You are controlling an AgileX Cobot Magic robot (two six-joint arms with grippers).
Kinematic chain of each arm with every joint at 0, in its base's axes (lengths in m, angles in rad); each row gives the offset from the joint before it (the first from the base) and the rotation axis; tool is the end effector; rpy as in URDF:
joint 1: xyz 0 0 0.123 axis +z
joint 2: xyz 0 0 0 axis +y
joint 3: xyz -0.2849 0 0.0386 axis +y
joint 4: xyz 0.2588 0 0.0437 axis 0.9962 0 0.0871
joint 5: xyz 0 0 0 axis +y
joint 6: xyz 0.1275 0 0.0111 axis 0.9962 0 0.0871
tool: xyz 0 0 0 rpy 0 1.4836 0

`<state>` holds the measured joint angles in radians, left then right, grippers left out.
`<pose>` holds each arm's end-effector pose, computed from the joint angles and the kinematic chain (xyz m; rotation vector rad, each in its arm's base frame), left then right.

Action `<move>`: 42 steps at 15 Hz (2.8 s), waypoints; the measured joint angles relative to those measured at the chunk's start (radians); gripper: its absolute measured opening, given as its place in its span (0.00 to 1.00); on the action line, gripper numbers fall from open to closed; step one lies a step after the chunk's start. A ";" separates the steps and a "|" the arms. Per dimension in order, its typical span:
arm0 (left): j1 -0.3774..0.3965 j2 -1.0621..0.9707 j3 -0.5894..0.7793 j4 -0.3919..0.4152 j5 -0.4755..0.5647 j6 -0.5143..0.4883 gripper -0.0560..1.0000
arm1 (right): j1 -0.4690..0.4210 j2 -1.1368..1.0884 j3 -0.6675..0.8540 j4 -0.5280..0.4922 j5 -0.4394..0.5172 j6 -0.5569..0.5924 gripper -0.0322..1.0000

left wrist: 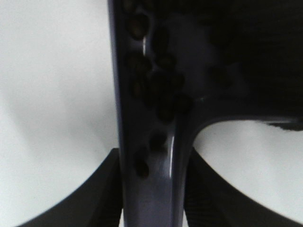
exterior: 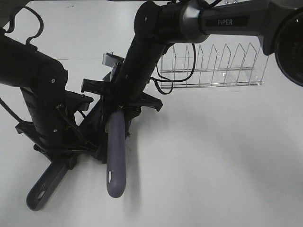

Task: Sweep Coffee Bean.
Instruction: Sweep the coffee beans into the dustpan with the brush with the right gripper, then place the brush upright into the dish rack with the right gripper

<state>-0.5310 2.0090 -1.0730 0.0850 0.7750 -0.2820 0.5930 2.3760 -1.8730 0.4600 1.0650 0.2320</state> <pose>0.2952 -0.1646 0.0545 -0.4827 -3.0760 -0.1154 0.3836 0.3185 0.0893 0.2292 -2.9845 -0.6263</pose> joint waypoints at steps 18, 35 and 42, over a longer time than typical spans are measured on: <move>0.000 0.000 0.000 -0.006 -0.009 0.003 0.36 | -0.038 -0.110 -0.221 -0.332 0.159 -0.040 0.33; 0.000 0.000 0.000 -0.078 -0.011 0.030 0.36 | -0.407 -0.499 0.497 -0.503 0.166 -0.174 0.33; 0.000 0.000 0.000 -0.085 -0.014 0.031 0.36 | -0.456 -0.359 0.497 -0.497 0.164 -0.249 0.33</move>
<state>-0.5310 2.0090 -1.0730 0.0000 0.7610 -0.2510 0.1370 2.0170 -1.3760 -0.0370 1.2290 -0.0170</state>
